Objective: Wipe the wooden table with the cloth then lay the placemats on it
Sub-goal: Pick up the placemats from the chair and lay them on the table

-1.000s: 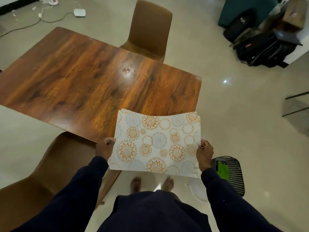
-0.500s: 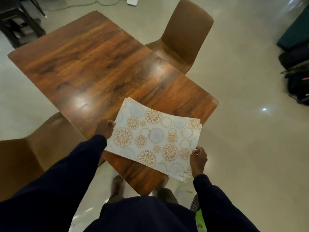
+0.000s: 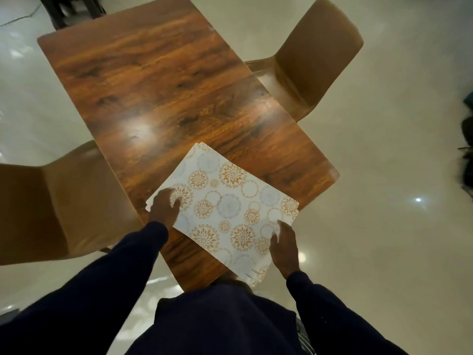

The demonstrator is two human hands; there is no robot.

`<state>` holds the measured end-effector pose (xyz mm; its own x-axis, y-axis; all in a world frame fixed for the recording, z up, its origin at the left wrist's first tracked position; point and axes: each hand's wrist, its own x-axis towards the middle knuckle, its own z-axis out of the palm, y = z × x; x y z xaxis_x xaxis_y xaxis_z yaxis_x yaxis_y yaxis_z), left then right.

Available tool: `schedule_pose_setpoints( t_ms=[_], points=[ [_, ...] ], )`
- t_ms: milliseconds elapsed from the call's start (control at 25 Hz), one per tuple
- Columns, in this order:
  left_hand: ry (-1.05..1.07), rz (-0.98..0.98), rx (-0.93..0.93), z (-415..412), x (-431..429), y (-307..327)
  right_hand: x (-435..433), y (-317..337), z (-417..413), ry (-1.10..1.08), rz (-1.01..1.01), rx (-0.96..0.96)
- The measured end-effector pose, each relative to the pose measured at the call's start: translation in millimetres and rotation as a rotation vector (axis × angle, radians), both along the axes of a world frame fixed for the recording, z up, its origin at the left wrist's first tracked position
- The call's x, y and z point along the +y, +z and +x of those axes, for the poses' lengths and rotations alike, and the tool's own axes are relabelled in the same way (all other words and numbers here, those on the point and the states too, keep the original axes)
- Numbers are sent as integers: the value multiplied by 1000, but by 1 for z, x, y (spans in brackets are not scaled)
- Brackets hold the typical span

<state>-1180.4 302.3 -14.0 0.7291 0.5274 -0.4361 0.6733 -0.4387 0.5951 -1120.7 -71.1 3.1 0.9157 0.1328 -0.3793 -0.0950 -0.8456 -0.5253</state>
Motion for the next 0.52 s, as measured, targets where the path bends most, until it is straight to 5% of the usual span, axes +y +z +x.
schedule_pose_setpoints(
  t_ms=[200,520],
  points=[
    [-184,133,28,-31,-64,-25,21,-27,38,765,-138,-258],
    [-132,313,57,-17,-129,-35,76,-48,104,1223,-125,-340]
  ],
)
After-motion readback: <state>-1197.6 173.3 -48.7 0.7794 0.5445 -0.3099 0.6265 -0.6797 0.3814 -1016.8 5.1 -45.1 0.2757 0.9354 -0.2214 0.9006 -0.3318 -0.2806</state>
